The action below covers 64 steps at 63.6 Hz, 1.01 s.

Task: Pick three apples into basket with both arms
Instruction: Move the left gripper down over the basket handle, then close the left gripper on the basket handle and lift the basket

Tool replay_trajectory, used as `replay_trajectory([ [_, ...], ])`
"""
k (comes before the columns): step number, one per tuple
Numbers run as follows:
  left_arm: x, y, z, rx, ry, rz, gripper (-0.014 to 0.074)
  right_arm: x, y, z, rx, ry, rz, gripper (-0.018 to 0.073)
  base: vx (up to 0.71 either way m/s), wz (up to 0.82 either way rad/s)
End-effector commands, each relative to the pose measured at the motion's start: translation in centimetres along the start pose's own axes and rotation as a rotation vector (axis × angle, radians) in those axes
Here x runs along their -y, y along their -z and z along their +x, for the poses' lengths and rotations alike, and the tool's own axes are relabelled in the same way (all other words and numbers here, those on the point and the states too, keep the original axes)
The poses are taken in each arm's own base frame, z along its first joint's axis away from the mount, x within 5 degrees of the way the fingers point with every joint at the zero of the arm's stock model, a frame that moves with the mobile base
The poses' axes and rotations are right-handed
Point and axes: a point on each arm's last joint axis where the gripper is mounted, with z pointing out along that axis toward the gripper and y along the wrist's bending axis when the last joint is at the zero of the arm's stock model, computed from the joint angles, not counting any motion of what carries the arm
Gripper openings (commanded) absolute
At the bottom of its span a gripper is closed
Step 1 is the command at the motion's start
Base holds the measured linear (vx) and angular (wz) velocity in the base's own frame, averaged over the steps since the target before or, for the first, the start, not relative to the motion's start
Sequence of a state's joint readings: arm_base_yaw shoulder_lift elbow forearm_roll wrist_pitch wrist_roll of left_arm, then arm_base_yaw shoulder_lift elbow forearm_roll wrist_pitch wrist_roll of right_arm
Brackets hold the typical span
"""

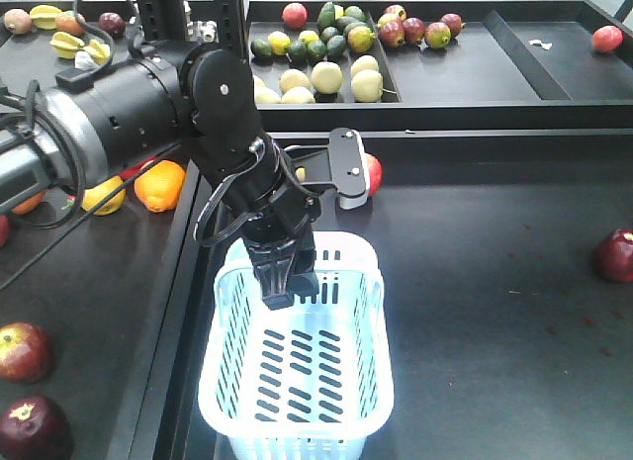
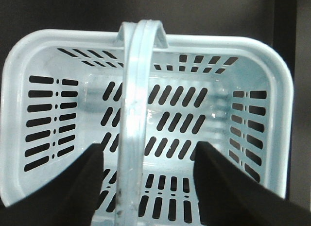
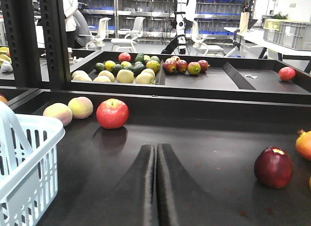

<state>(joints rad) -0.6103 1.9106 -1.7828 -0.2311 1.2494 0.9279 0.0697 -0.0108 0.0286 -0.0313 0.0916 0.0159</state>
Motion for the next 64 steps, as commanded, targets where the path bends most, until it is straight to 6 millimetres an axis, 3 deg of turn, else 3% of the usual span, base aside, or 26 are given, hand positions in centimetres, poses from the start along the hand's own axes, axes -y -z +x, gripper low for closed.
replay_trajectory([
  [1, 0.5, 2.5, -0.9, 0.07, -0.018, -0.052, 0.0398, 0.0, 0.1, -0.6, 0.081, 0.005, 0.001, -0.0009, 0.0, 0.0],
  [29, -0.3, 0.7, -0.6, 0.019, -0.022, -0.058, 0.0382, 0.0, 0.1, -0.6, 0.081, 0.005, 0.001, -0.0009, 0.0, 0.0],
  [37, -0.3, 0.8, -0.5, 0.009, -0.023, -0.056, 0.0267, 0.0, 0.1, -0.6, 0.081, 0.005, 0.001, -0.0009, 0.0, 0.0],
  [48, -0.1, 0.9, -0.4, -0.002, -0.023, -0.04, -0.0011, 0.0, 0.1, -0.6, 0.081, 0.005, 0.001, -0.0009, 0.0, 0.0],
  [57, 0.1, 1.6, -0.5, 0.01, -0.021, -0.051, -0.0009, 0.0, 0.1, -0.6, 0.081, 0.005, 0.001, -0.0009, 0.0, 0.0],
  [64, 0.7, 3.5, -0.6, 0.037, -0.02, -0.083, -0.0008, 0.0, 0.1, -0.6, 0.081, 0.005, 0.001, -0.0009, 0.0, 0.0],
])
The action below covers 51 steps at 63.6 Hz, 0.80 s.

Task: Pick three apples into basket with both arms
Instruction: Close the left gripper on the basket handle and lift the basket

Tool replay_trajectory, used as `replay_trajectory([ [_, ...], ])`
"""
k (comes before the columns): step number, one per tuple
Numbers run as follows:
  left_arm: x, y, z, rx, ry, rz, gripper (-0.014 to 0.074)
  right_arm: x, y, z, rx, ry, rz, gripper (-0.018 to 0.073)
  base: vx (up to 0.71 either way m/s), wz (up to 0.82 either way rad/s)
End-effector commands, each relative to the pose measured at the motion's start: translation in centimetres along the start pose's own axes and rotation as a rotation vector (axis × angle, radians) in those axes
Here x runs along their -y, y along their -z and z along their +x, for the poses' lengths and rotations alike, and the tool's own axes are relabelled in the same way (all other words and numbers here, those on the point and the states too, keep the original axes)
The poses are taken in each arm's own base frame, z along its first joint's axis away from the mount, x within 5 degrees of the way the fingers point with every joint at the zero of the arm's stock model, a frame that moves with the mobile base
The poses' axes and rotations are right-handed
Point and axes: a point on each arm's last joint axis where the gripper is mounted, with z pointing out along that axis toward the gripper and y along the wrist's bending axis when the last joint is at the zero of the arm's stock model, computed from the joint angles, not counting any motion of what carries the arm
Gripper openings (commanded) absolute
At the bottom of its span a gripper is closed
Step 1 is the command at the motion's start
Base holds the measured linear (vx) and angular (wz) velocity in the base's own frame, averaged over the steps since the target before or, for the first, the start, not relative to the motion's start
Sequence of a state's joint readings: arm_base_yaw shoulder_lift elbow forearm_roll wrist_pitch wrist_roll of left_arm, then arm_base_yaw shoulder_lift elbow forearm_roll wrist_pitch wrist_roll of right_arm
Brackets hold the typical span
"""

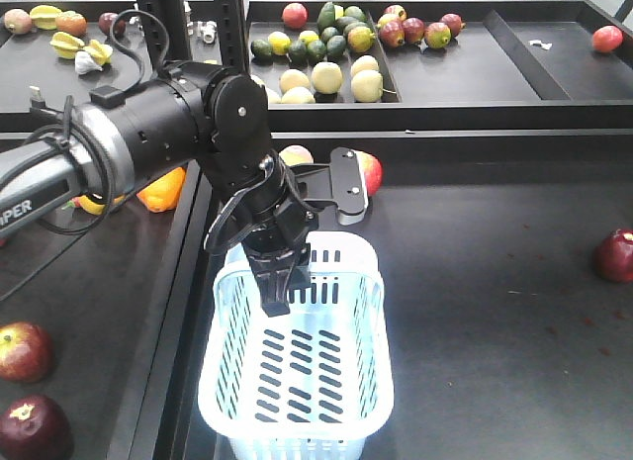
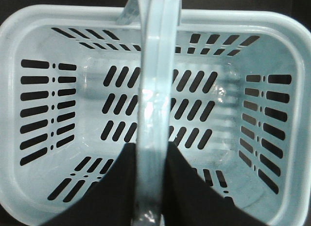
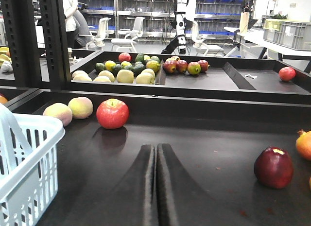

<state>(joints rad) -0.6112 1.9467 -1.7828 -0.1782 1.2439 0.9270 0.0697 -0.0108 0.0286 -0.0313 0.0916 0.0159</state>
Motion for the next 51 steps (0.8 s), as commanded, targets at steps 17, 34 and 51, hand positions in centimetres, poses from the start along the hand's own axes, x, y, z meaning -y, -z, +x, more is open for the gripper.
replay_trajectory([
  [17, 3.4, 11.1, -0.2, 0.195, 0.055, -0.174, -0.0008, 0.0, 0.1, -0.6, 0.081, 0.005, 0.001, -0.0009, 0.0, 0.0],
  [34, 4.7, 14.0, 0.2, 0.248, 0.071, -0.22, -0.0007, 0.0, 0.1, -0.6, 0.081, 0.005, 0.001, -0.0009, 0.0, 0.0],
  [51, 4.7, 14.0, 0.2, 0.249, 0.071, -0.22, -0.0006, 0.0, 0.1, -0.6, 0.081, 0.005, 0.001, -0.0009, 0.0, 0.0],
])
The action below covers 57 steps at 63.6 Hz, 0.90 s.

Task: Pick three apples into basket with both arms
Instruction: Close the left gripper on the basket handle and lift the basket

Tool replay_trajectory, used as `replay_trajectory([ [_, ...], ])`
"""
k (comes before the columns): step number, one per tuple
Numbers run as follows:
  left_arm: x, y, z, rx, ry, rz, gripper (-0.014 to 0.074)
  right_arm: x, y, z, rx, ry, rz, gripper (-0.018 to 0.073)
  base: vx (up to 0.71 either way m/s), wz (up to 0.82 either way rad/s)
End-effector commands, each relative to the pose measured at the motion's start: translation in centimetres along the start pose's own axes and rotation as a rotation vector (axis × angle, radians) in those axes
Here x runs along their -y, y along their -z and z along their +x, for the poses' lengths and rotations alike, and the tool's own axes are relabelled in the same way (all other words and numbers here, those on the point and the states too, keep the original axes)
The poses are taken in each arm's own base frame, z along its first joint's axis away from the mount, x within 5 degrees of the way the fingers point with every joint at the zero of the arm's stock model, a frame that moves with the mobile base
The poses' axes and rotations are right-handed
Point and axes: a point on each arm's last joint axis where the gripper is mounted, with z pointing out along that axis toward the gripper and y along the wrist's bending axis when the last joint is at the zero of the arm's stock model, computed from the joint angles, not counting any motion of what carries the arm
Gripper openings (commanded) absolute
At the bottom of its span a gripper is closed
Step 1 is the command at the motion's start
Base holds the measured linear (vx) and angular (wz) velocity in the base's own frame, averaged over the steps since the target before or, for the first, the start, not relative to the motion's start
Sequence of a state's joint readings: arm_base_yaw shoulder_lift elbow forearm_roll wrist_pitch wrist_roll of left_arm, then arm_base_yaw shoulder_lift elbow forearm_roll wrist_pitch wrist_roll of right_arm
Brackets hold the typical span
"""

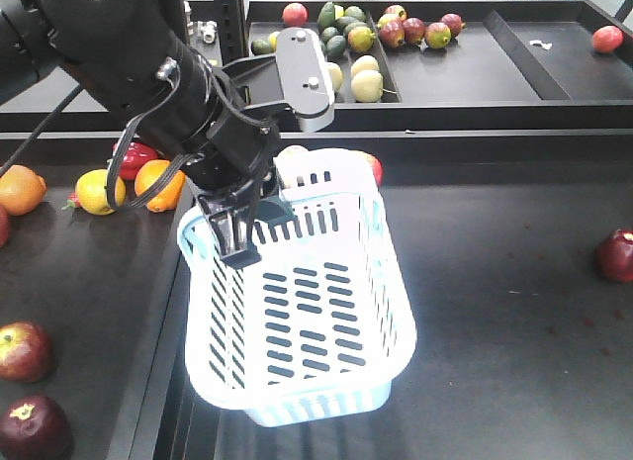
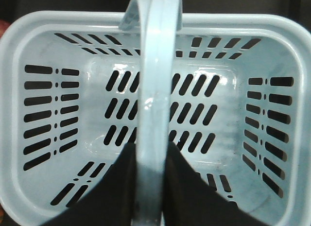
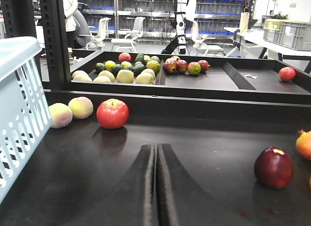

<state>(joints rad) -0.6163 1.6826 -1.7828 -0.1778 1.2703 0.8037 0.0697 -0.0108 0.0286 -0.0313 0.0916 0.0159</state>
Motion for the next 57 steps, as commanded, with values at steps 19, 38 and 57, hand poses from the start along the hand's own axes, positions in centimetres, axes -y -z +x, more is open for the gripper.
replay_trajectory([
  [19, 0.44, 2.91, -0.69, 0.089, 0.001, -0.052, -0.0006, 0.0, 0.1, -0.58, 0.081, 0.005, 0.001, -0.0009, 0.0, 0.0],
  [38, 0.44, 2.91, -0.69, 0.089, 0.001, -0.052, -0.0006, 0.0, 0.1, -0.58, 0.081, 0.005, 0.001, -0.0009, 0.0, 0.0],
  [57, 0.44, 2.91, -0.69, 0.089, 0.001, -0.052, -0.0006, 0.0, 0.1, -0.58, 0.081, 0.005, 0.001, -0.0009, 0.0, 0.0],
])
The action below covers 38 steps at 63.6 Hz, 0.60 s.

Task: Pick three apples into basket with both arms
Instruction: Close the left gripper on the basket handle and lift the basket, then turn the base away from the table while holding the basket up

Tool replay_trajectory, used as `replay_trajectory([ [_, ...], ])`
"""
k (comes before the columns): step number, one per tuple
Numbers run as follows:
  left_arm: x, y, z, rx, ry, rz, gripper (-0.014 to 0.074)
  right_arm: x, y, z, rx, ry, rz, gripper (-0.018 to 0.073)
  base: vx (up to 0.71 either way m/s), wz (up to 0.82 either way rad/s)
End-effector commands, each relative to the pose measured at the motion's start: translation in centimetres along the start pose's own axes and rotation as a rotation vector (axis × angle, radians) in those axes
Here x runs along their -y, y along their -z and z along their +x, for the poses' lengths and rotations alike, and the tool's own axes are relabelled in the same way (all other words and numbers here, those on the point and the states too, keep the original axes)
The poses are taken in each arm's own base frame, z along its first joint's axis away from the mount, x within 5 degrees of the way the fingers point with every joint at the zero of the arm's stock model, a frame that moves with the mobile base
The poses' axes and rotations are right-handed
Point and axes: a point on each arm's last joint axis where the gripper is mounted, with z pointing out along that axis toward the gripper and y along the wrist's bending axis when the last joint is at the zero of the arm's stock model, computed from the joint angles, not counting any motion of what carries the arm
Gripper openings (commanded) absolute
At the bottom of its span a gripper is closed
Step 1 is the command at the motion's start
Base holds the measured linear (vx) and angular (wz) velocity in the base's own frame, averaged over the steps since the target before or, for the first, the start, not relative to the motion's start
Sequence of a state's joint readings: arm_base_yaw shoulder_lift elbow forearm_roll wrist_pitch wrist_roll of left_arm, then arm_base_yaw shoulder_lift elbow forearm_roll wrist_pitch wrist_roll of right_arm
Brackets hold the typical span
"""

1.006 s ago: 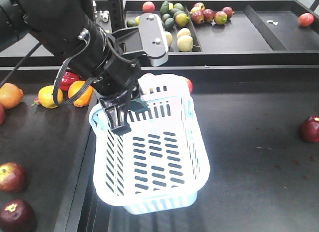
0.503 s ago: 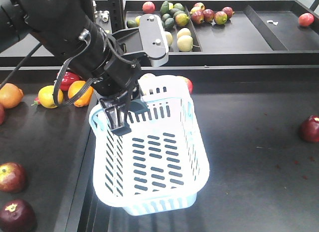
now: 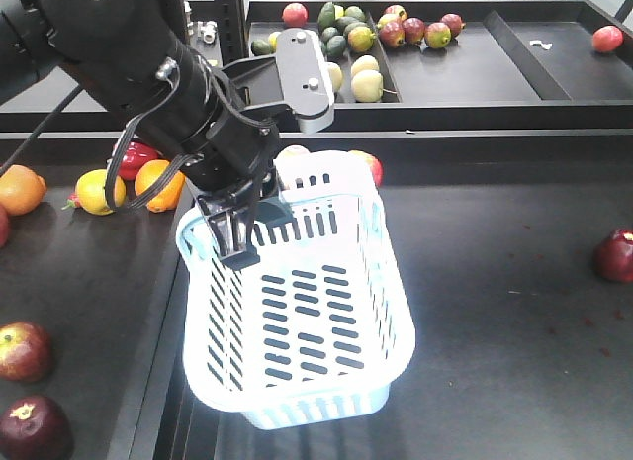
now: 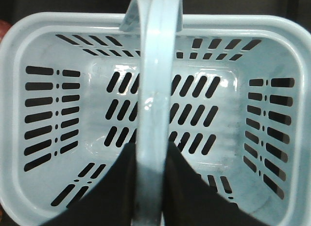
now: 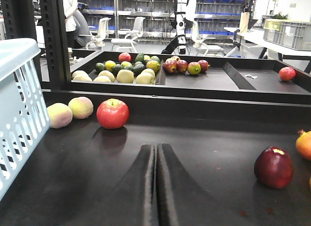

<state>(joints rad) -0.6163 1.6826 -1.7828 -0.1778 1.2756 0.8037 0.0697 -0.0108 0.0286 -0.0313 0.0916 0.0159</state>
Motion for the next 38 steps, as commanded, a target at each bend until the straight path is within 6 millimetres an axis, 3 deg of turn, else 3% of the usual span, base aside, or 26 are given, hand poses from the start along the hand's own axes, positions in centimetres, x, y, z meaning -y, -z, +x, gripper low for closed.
replay_trajectory([
  [1, 0.41, 2.91, -0.71, 0.093, 0.001, -0.056, -0.0006, 0.0, 0.1, -0.58, 0.081, 0.005, 0.001, -0.0009, 0.0, 0.0],
  [38, 0.41, 2.91, -0.71, 0.093, 0.001, -0.056, -0.0006, 0.0, 0.1, -0.58, 0.081, 0.005, 0.001, -0.0009, -0.02, 0.09],
])
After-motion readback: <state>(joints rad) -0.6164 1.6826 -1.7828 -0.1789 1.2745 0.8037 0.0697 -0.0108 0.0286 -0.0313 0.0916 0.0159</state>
